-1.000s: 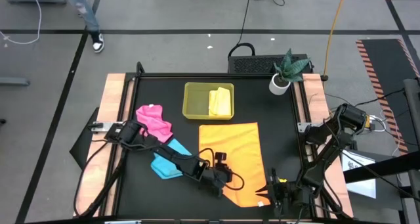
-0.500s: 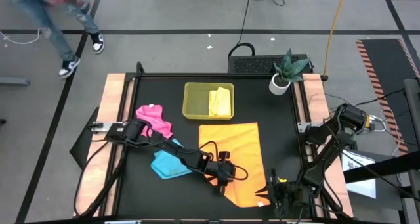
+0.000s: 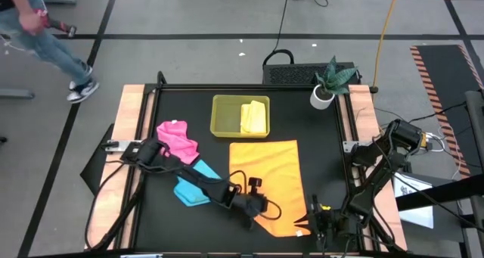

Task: Fold microfiber towels
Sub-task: Fold the orange microfiber cloth

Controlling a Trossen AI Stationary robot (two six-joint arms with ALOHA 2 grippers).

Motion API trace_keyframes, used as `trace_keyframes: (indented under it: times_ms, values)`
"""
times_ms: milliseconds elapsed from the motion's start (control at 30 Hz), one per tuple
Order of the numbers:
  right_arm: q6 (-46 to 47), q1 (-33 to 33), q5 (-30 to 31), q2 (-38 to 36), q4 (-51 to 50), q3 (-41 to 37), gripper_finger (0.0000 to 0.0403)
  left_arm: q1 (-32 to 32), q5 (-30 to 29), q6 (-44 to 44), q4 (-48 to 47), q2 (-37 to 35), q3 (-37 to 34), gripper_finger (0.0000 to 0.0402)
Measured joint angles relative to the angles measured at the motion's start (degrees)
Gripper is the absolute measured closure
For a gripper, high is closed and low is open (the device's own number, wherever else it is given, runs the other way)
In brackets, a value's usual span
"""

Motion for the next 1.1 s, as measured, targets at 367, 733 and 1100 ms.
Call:
trace_keyframes:
  times_ms: [367, 733, 1100]
  values:
    - [-0.1, 0.0, -12.1, -0.2, 2.1, -3.9, 0.0333, -10.1, -6.0, -2.6, -1.2, -5.9, 0.0, 0.0397]
    - [-17.4, 2.9, -27.3, -0.5, -0.8, -3.9, 0.0271, -15.8, -12.3, -9.2, -2.7, -5.8, 0.0, 0.0397]
    - [-30.3, 4.2, -17.4, 3.1, -1.8, -3.8, 0.0310, -16.0, -14.1, -12.5, -4.5, -5.8, 0.0, 0.0397]
